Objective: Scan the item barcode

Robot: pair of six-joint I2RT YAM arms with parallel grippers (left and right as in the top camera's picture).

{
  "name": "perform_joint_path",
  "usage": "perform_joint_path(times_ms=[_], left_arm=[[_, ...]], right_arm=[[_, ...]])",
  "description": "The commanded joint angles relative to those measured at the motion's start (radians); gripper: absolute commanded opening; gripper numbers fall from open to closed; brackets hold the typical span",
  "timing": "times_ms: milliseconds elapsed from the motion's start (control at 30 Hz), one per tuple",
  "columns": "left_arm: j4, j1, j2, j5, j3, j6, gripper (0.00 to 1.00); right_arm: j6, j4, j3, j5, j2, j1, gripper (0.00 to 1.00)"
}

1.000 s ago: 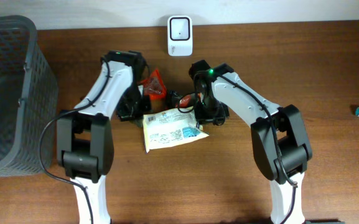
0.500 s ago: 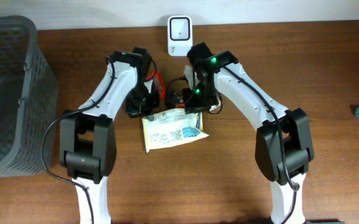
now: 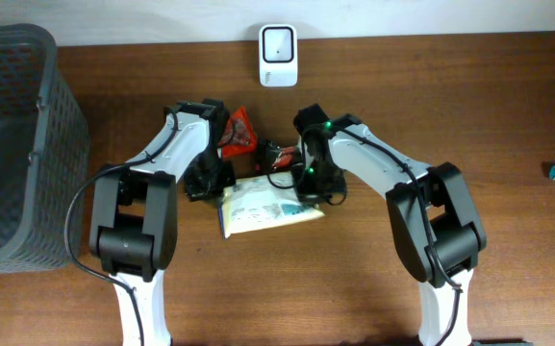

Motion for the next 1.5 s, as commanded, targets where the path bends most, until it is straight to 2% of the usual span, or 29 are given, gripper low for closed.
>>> perform_joint_path(times_ms=[0, 67, 100, 167, 233, 300, 333, 367, 400, 500, 633, 733, 833, 933, 1000, 1100, 1167, 1267, 1367, 1467], left_arm=[[-0.069, 0.026, 0.011, -0.141, 0.074, -0.030, 0.00], [-0.122, 0.034, 0.011, -0.141, 0.150, -0.030, 0.00], [-0.142, 0.035, 0.011, -0.141, 0.180, -0.030, 0.00], [-0.189, 0.034, 0.011, -0.121, 0.266, -0.030, 0.00], [-0.203, 0.027, 0.011, -0.029, 0.315, -0.014, 0.00], [-0.194, 0.017, 0.011, 0.080, 0.315, 0.020, 0.00], [-0.185, 0.008, 0.012, 0.145, 0.307, 0.040, 0.00], [-0.166, -0.005, 0.012, 0.198, 0.290, 0.063, 0.00], [-0.135, -0.029, 0.012, 0.246, 0.263, 0.068, 0.00], [-0.070, -0.063, 0.012, 0.274, 0.198, 0.067, 0.00], [0.045, -0.097, 0.012, 0.398, 0.069, 0.068, 0.00], [0.113, -0.108, 0.012, 0.406, -0.010, 0.067, 0.00], [0.115, -0.103, 0.012, 0.277, -0.037, 0.025, 0.00], [0.093, -0.088, 0.011, 0.058, -0.033, -0.066, 0.00], [0.087, -0.074, 0.011, -0.012, -0.032, -0.092, 0.00], [0.067, -0.042, 0.011, -0.028, -0.011, -0.093, 0.00], [0.039, -0.023, 0.011, -0.029, 0.021, -0.093, 0.00], [-0.025, 0.001, 0.011, -0.029, 0.102, -0.093, 0.00], [-0.077, 0.004, 0.011, -0.027, 0.186, -0.093, 0.00], [-0.072, 0.001, 0.011, -0.027, 0.219, -0.093, 0.00]], right_arm=[[0.074, -0.108, 0.053, 0.196, 0.011, -0.019, 0.10], [0.074, -0.184, 0.115, 0.221, 0.010, -0.018, 0.17], [0.074, -0.225, 0.148, 0.238, 0.010, -0.016, 0.25], [0.074, -0.307, 0.219, 0.267, 0.010, -0.014, 0.44], [0.047, -0.385, 0.289, 0.274, 0.010, -0.015, 0.63], [0.040, -0.394, 0.304, 0.274, 0.010, -0.015, 0.68], [0.040, -0.386, 0.304, 0.269, 0.010, -0.015, 0.67], [0.038, -0.381, 0.301, 0.255, 0.011, -0.015, 0.58], [-0.053, -0.356, 0.276, 0.169, 0.012, -0.014, 0.37], [-0.180, -0.296, 0.211, -0.005, 0.012, -0.014, 0.19], [-0.189, -0.175, 0.103, -0.087, 0.012, -0.019, 0.15], [-0.188, -0.102, 0.039, -0.076, 0.012, -0.028, 0.11], [-0.096, -0.064, 0.004, 0.101, 0.013, -0.030, 0.08], [-0.029, -0.080, 0.002, 0.277, 0.012, -0.030, 0.07], [-0.018, -0.103, 0.008, 0.353, 0.012, -0.030, 0.29], [0.000, -0.139, 0.020, 0.475, 0.012, -0.030, 0.58], [0.000, -0.167, 0.035, 0.523, 0.012, -0.030, 0.70], [0.016, -0.238, 0.087, 0.528, 0.012, -0.030, 0.92], [0.026, -0.311, 0.160, 0.503, 0.012, -0.030, 0.99], [-0.018, -0.346, 0.220, 0.402, 0.012, -0.030, 0.99]])
